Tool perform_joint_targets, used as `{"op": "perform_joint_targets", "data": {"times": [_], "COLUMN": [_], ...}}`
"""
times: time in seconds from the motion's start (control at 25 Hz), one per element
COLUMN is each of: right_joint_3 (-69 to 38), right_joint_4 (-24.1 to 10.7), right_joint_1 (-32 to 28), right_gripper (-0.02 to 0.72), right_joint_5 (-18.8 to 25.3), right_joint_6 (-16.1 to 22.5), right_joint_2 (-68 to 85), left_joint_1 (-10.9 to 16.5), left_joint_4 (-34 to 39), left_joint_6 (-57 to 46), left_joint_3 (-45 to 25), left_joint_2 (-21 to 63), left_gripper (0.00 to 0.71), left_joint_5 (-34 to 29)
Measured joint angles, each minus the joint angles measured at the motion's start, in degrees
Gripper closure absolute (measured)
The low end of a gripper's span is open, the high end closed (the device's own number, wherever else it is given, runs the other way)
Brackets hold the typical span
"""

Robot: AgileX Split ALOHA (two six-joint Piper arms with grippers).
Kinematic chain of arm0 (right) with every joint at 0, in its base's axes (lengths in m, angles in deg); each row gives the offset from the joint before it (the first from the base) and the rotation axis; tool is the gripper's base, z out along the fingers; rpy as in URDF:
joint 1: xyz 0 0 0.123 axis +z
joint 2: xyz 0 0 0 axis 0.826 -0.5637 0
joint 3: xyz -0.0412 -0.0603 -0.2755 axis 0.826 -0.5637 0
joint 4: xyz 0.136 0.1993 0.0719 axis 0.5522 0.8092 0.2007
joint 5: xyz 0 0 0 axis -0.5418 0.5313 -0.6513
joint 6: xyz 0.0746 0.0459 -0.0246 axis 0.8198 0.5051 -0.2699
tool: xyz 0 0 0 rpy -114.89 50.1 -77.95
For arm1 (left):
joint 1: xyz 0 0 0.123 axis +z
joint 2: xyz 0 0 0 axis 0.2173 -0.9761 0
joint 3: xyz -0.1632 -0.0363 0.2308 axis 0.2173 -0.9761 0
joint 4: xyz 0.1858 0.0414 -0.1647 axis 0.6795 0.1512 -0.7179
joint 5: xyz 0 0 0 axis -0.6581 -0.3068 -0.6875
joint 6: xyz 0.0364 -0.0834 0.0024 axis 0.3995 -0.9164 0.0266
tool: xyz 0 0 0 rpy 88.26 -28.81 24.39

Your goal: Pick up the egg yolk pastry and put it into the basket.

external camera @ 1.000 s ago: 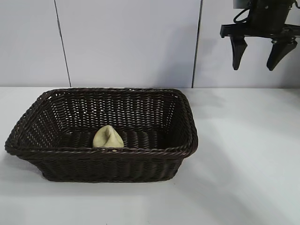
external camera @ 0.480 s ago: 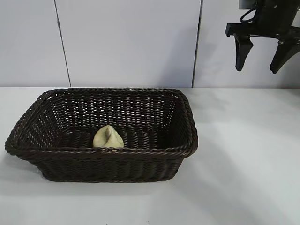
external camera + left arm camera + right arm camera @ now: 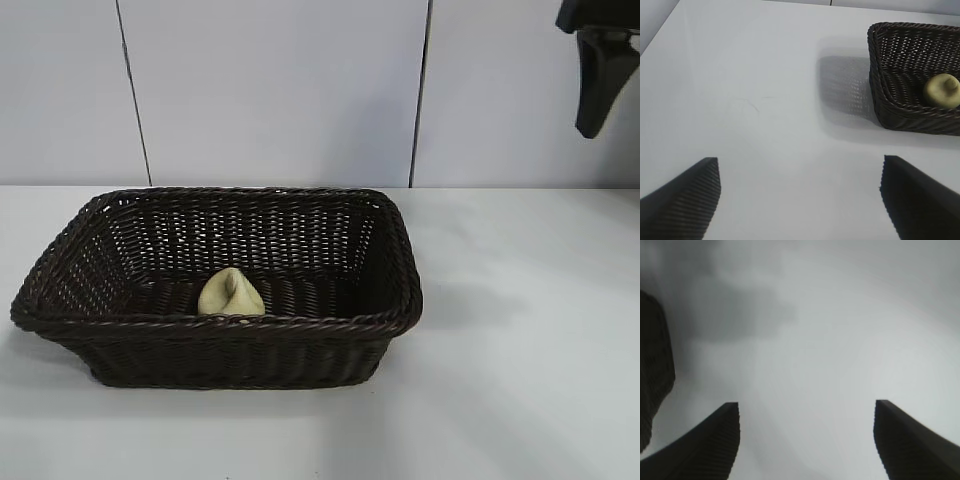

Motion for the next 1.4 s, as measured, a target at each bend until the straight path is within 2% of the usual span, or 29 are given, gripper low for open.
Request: {"op": "perform_joint_targets", "data": {"times": [0.36, 0.76, 1.0, 1.4], "right_joint_3": [-24.7, -48.5, -51.2, -51.2], "right_joint_4": [0.2, 0.2, 0.2, 0.2], "right_joint_1": [0.0, 0.0, 0.0, 0.0], "right_gripper": [0.164, 0.164, 0.164, 0.164], "right_joint_5": [-0.2, -8.1, -10.0, -9.7], "right_joint_6": [-1.4, -1.9, -1.9, -2.0], "right_joint_2": [21.0, 46.4, 60.5, 77.3], "left_joint_1": [0.0, 0.0, 0.0, 0.0], "left_joint_4": [0.0, 0.0, 0.0, 0.0], "left_joint_6": [0.0, 0.0, 0.0, 0.0], "left_joint_3": [0.0, 0.0, 0.0, 0.0], "left_joint_2": [0.0, 0.0, 0.0, 0.0], "left_gripper": [0.079, 0.079, 0.079, 0.079], "left_joint_5": [0.0, 0.0, 0.0, 0.0]}}
